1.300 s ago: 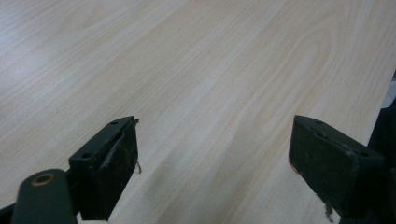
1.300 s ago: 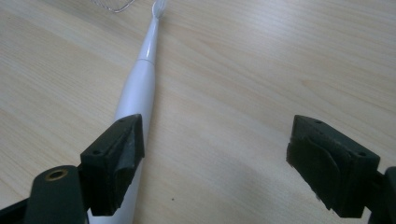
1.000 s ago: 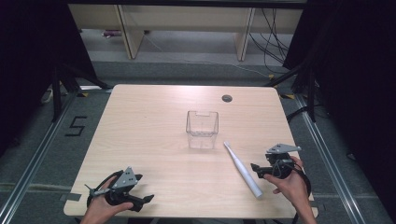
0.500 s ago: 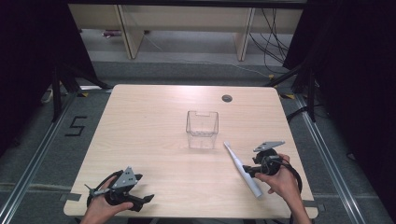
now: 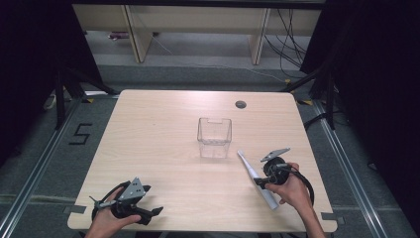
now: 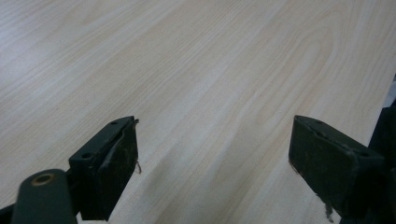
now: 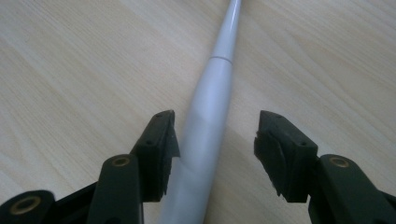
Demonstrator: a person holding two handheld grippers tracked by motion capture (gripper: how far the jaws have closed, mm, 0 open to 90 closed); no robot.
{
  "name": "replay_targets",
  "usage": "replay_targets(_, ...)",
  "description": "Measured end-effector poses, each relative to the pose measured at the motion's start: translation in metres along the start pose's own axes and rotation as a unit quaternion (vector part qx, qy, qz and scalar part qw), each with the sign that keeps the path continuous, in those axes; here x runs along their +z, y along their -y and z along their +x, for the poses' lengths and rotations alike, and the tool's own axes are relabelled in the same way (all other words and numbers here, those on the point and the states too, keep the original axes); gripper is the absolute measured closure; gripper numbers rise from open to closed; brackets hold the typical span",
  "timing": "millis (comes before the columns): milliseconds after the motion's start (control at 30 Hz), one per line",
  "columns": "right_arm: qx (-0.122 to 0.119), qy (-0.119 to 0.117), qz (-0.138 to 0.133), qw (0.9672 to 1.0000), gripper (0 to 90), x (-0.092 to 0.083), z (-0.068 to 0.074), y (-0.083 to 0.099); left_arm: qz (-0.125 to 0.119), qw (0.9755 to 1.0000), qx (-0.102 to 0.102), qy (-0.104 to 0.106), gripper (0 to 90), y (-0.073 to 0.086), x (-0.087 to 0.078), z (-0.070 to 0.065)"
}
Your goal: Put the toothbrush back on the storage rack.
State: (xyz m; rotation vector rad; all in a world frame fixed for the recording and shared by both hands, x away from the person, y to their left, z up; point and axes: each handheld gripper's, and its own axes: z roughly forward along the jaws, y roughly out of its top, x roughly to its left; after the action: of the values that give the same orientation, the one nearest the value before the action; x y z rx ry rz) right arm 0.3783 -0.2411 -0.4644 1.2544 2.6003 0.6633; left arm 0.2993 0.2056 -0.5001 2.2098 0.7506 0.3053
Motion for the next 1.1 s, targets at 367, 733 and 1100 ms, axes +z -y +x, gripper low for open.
replay_targets(367,-0.003,0.001,0.037,0.9993,48.8,0.011,0.005,-0.006,0.001,1.0,0.001,0.0,15.2,0.0,0.0,0.001)
replay_targets(733,-0.017,0.007,0.07,0.9974,53.1,0.019,0.005,-0.008,0.001,1.0,0.001,0.0,15.3,0.001,0.0,0.001)
replay_targets(1100,-0.037,0.001,0.075,0.9965,59.4,0.022,0.003,-0.01,0.0,1.0,0.006,0.001,15.2,0.001,0.0,0.001)
